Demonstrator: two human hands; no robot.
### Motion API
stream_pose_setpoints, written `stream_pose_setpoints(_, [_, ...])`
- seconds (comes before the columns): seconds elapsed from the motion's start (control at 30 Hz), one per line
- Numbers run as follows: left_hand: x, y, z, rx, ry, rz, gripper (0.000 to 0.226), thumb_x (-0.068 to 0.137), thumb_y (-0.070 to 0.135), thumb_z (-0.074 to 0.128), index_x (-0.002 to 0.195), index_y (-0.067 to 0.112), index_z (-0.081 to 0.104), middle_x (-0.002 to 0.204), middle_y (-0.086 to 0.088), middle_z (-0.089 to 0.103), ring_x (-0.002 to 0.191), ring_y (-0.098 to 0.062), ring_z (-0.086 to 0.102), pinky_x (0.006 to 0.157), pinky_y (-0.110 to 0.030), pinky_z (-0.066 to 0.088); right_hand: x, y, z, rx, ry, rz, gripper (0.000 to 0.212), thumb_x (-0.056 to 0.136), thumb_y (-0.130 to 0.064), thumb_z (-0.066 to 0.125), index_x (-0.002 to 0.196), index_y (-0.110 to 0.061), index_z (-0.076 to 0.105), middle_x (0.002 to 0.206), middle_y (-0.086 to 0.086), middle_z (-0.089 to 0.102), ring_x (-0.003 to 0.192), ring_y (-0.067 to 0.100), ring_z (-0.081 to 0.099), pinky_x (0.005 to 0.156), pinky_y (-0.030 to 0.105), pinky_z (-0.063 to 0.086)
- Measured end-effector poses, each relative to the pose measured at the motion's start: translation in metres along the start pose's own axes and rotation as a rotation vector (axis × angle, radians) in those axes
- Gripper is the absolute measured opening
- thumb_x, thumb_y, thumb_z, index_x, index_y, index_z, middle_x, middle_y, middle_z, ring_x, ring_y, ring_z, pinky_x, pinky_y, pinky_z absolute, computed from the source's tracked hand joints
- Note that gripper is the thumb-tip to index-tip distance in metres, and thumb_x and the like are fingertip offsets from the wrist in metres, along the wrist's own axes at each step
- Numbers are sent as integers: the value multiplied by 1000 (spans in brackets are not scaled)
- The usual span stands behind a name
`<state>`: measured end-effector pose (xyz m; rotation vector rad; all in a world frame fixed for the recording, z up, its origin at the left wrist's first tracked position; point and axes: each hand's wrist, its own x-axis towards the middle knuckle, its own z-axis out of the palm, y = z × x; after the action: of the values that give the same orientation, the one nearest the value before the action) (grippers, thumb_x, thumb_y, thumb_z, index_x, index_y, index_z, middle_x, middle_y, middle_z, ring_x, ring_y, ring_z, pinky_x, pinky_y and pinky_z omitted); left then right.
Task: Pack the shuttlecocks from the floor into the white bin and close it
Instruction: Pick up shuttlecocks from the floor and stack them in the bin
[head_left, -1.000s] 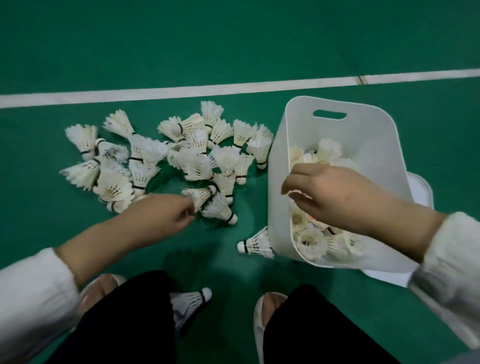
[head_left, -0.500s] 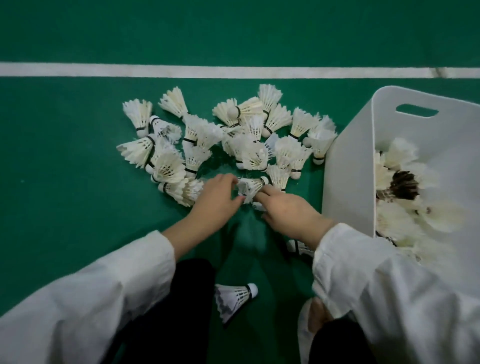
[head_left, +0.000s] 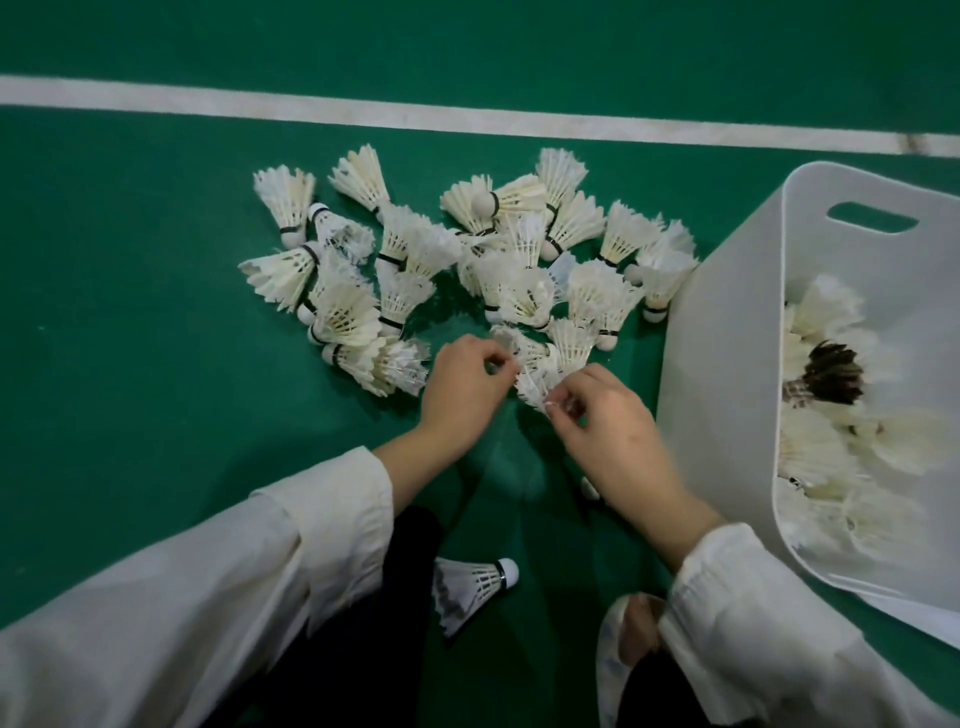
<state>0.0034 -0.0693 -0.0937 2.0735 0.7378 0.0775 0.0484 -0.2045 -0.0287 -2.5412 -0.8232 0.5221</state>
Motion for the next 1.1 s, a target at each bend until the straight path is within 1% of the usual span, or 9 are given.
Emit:
stream_pose_setpoints(0.17, [-15, 2, -35, 141, -15, 310, 6, 83, 12, 57, 84, 6, 55, 87, -5, 56, 89, -18, 48, 79, -26, 38, -5, -4, -7, 118, 44, 33, 3, 84, -12, 62, 81, -12, 62, 87, -2, 55, 77, 20, 58, 75, 36, 48])
stream_pose_setpoints(0.27, [-32, -7, -62, 255, -95, 442, 7, 81, 5, 57, 82, 4, 50, 83, -7, 52, 77, -15, 45, 68, -21, 35, -4, -11, -4, 143, -3, 28, 5, 84, -10, 62, 80, -13, 61, 88, 1, 57, 78, 21, 58, 75, 32, 46])
stream_pose_setpoints(0.37, [-47, -19, -82, 293, -165, 405, 12, 85, 7, 54, 96, 6, 50, 84, -3, 52, 71, -11, 39, 62, -18, 26, -4, -13, 5, 137, -65, 29, 4, 83, -7, 61, 82, -10, 63, 88, 3, 57, 79, 21, 57, 74, 25, 41])
stream_pose_setpoints(0.57, [-58, -33, -98, 517, -221, 415, 41, 90, 40, 23, 120, 21, 45, 82, -2, 62, 70, -24, 59, 57, -32, 42, -7, -13, 15, 181, -102, 33, 5, 84, -7, 60, 85, -9, 64, 87, 0, 55, 80, 16, 54, 70, 20, 37])
stream_pose_setpoints(0.67, [-45, -36, -96, 806, -278, 312, 38, 99, 36, 25, 136, 30, 29, 69, 0, 56, 66, -27, 60, 53, -31, 39, -6, -12, 13, 189, -99, 31, 5, 83, -7, 60, 85, -8, 65, 87, 1, 56, 80, 17, 55, 69, 18, 36])
stream_pose_setpoints(0.77, [-29, -37, -92, 882, -370, 173, 50, 98, 33, 33, 144, 35, 13, 84, -5, 60, 77, -27, 59, 56, -31, 40, -5, -13, 12, 214, -95, 51, 6, 84, -6, 60, 85, -8, 65, 88, 2, 58, 82, 18, 57, 70, 18, 38])
stream_pose_setpoints(0.87, [-19, -42, -89, 932, -379, 145, 46, 96, 28, 38, 140, 32, 26, 101, -9, 63, 85, -29, 61, 62, -34, 46, -5, -14, 11, 227, -100, 65, 6, 84, -6, 60, 87, -8, 65, 89, 2, 58, 84, 19, 57, 73, 20, 41])
stream_pose_setpoints(0.97, [-16, -39, -85, 968, -330, 206, 20, 97, 24, 38, 113, 20, 48, 95, -6, 64, 82, -29, 60, 61, -35, 48, -4, -15, 9, 234, -90, 62, 7, 84, -6, 59, 87, -8, 65, 87, -1, 56, 85, 18, 56, 75, 22, 42])
stream_pose_setpoints(1.1, [-25, -28, -87, 805, -212, 260, 25, 98, 33, 33, 103, 19, 53, 94, -2, 62, 81, -27, 59, 58, -33, 45, -3, -16, 7, 253, -68, 58, 8, 85, -7, 58, 87, -10, 65, 87, -1, 57, 85, 16, 56, 75, 23, 42])
